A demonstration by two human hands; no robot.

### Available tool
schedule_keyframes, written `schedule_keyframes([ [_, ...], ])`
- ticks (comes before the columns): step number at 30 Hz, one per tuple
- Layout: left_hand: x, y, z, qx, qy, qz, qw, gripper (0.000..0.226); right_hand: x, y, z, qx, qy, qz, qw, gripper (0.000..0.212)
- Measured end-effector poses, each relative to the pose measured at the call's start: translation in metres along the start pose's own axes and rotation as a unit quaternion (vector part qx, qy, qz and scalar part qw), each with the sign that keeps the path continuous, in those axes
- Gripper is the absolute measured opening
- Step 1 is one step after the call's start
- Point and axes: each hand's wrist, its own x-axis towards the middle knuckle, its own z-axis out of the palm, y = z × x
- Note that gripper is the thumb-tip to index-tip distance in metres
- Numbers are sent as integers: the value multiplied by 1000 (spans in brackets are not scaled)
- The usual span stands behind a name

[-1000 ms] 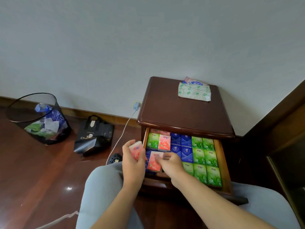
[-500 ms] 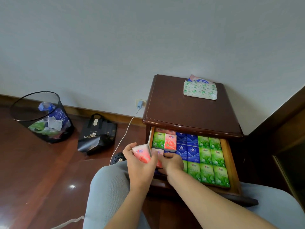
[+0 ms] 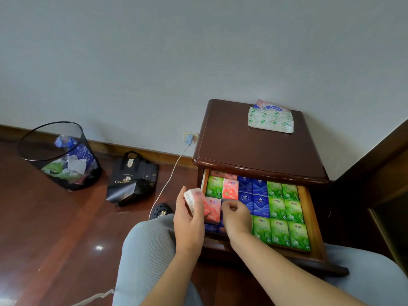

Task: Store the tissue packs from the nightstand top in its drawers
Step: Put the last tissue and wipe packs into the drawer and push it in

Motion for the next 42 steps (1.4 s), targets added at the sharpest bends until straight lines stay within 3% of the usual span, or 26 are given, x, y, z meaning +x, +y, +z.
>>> schedule_keyframes([
  [3,-1,-1,1,-5,1,-4,1000,43,-10,-4,-12,46,-49,-64,996,15],
  [8,-1,0,2,21,-15,8,1000,35,-26,-18,-27,130,-233,-36,963,16],
  [15,-3,2,3,83,-39,19,996,20,-21,-12,-45,164,-314,12,935,29],
  [18,-1,2,2,138,-21,39,990,28,-13,-8,-57,147,-287,-3,947,30],
  [22,7,-4,3,202,-17,23,979,33,6,2,-71,87,-142,11,986,23],
  [25,8,-9,8,259,-27,31,965,37,18,12,-72,12,-95,11,995,24],
  [32,12,-12,14,330,-63,13,942,52,22,22,-50,-21,-67,-2,998,27],
  [36,11,-12,14,339,-67,5,938,51,19,24,-50,-82,-63,-54,993,35],
  [42,9,-10,19,368,-79,1,927,51,9,18,-56,-201,-106,-142,963,78],
])
